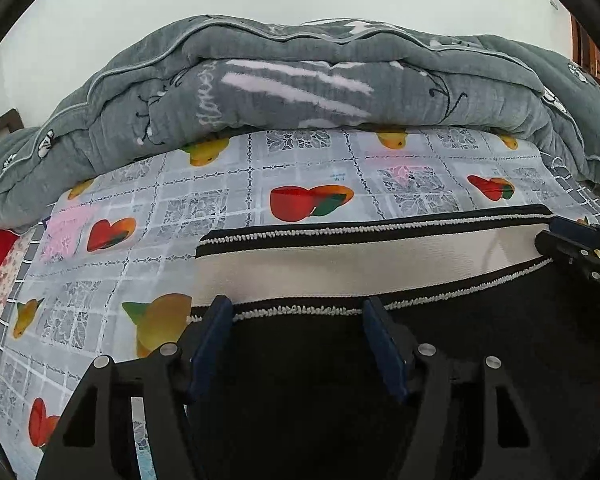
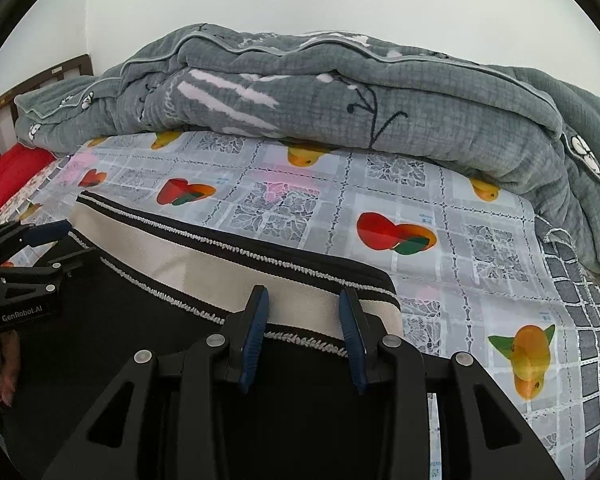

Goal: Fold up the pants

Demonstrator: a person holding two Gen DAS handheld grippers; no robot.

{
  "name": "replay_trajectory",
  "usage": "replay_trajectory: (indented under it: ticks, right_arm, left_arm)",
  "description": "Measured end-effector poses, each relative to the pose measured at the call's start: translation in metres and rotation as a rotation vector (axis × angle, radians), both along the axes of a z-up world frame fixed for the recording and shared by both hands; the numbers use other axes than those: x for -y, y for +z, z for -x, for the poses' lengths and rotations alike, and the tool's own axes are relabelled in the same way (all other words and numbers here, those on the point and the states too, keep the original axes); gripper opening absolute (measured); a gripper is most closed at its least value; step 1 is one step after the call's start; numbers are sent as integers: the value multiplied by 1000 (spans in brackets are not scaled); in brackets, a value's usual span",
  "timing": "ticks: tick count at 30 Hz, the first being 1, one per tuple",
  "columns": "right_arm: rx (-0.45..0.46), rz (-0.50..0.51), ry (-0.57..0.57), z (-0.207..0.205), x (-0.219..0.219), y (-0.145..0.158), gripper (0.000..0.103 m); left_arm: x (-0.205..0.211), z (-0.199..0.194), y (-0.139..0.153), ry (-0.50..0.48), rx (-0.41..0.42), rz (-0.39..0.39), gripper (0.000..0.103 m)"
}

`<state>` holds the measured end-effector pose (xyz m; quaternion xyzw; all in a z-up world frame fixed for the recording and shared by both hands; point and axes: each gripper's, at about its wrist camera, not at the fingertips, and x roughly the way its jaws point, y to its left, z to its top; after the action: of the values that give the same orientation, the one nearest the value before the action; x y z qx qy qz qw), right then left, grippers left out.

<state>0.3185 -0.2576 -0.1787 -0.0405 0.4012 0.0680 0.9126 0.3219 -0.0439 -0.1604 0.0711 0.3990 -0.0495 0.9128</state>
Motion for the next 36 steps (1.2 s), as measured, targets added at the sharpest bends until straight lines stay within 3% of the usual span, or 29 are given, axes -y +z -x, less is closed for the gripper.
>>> replay_trajectory:
  ticks: [11, 17, 20, 25, 29, 32, 34, 36]
  right_arm:
    - [-15, 5, -2, -1, -2, 0, 36]
    - [-108, -92, -7, 5, 14, 13, 38]
    - [-146, -128, -4, 32, 18, 24, 43]
    - [-79, -30, -5, 98, 15, 28, 43]
    - [-76, -15, 19, 149, 13, 17, 43]
    - [-64, -10, -2, 178, 14, 7, 43]
    - [-107, -4, -13, 189, 15, -3, 43]
    - [-90, -11, -22, 201, 18, -3, 43]
  left_arm:
    - [-6, -6, -3, 1, -23, 34, 66]
    - [-19, 2, 2, -18, -99, 100, 65]
    - [-26, 25, 6, -21, -136, 127, 65]
    - [-28, 82, 17, -56, -132, 150, 65]
    - [-26, 133, 8, -75, -165, 255, 65]
    - [-21, 169, 6, -61, -71, 173, 65]
    - [-28, 183, 4, -57, -83, 185, 65]
    - [-38, 195, 6, -55, -81, 185, 65]
